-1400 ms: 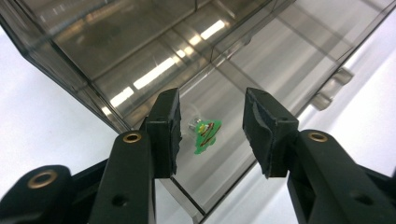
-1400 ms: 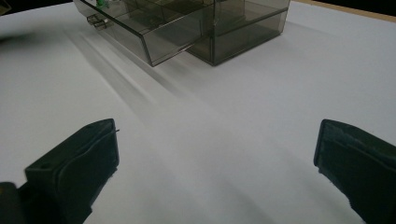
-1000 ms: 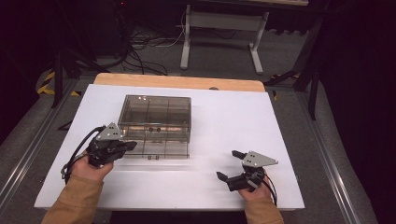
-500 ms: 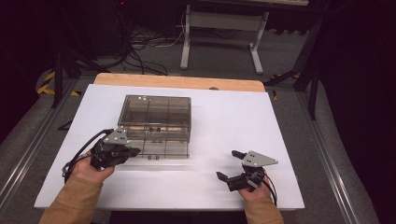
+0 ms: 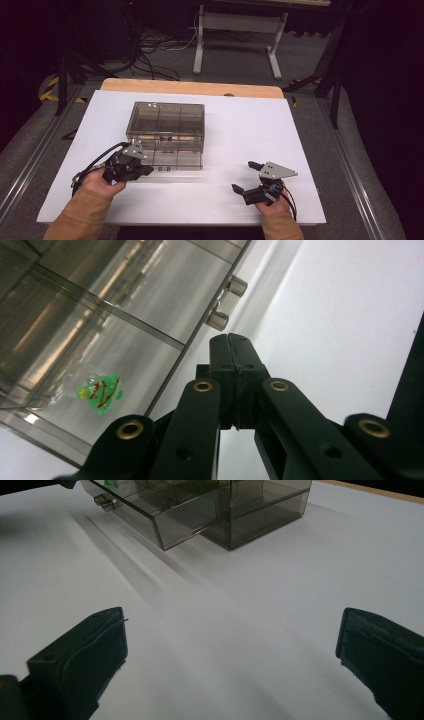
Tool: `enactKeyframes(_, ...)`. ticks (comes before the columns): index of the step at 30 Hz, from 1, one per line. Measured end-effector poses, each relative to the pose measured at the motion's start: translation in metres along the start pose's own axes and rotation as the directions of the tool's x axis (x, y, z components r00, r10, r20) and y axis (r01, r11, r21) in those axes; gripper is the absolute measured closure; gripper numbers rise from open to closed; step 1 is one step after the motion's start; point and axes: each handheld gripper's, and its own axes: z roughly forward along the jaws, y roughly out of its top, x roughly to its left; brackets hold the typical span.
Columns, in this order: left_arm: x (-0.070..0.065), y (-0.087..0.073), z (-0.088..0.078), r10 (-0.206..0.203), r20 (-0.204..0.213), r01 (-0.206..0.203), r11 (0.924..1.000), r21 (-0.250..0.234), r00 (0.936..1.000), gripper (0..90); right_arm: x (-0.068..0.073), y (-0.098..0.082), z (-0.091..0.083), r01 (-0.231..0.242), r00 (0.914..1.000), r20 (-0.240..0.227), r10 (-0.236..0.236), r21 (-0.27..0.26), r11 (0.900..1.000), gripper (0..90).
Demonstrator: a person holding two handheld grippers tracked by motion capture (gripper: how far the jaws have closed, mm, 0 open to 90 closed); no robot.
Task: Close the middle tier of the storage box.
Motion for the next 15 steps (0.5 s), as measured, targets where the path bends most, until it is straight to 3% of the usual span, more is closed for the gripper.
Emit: enactKeyframes(15,0.004,0.0,0.016,-0.001,0.001,0.001,0.9988,0.048,1.0,89.9,0.0,0.0,0.0,0.003,1.0,0.002,-0.003,0.002,1.0,0.2)
